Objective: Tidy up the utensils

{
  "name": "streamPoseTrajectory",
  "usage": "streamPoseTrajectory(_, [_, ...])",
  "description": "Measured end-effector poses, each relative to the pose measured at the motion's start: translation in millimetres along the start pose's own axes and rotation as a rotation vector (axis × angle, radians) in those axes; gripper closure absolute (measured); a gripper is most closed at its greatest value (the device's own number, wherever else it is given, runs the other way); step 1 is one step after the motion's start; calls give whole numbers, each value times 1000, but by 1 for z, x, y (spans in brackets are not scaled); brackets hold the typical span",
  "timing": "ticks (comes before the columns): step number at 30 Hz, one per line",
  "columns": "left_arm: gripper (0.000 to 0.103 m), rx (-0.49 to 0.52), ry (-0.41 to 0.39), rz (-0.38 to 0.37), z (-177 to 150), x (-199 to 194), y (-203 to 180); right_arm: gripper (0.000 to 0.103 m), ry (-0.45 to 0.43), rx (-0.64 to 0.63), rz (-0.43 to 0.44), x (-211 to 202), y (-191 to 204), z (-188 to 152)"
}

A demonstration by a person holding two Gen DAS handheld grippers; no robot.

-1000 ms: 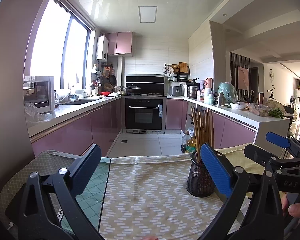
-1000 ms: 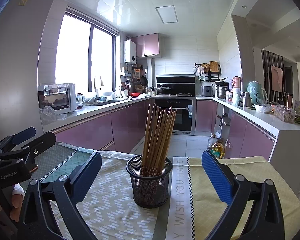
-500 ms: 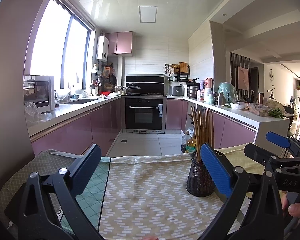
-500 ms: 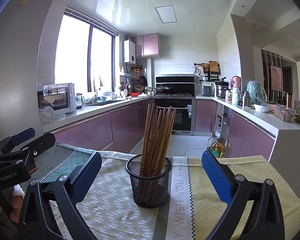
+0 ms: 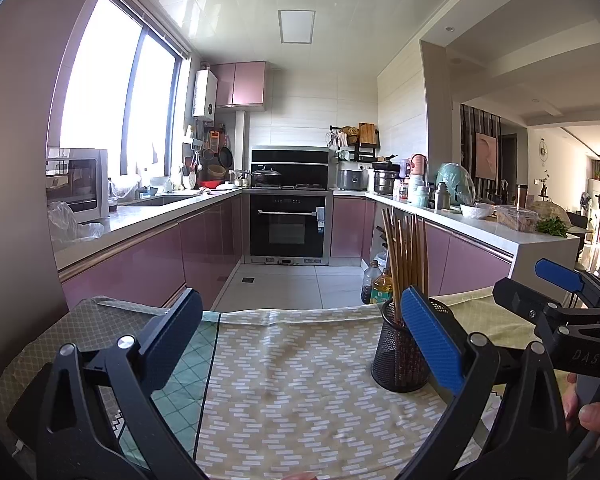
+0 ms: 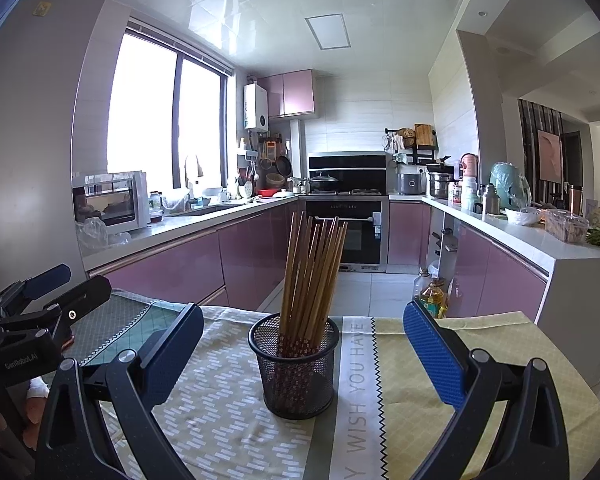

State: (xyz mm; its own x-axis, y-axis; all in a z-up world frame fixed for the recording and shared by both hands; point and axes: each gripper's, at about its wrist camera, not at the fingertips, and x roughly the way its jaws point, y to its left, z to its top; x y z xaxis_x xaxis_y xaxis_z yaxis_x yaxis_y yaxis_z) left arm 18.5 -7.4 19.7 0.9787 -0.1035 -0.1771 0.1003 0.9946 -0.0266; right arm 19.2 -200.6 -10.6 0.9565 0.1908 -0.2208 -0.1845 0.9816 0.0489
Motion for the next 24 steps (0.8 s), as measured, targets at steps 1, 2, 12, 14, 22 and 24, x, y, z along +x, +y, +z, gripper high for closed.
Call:
streamPoseTrajectory(1, [5,0,-1,1,1,0,0,6,0,-1,-2,0,0,0])
streamPoseTrajectory(2, [5,-1,0,1,0,0,0,6,1,-1,-3,1,0,-1])
streamPoseTrajectory(12, [5,-7,5,8,-3,3,-1,6,-7,0,-11,1,0,-2])
streamPoseTrajectory(14, [5,-10,8,9,-4,5,-1,6,-11,0,-14,1,1,-2])
streamPoseTrajectory(22, [5,-8,7,12,-4,7,-2,6,-21,12,-20,1,-1,-2])
streamPoseTrajectory(24, [5,-7,8,14,-4,8,-2,6,-21,12,-21,1,-1,-2])
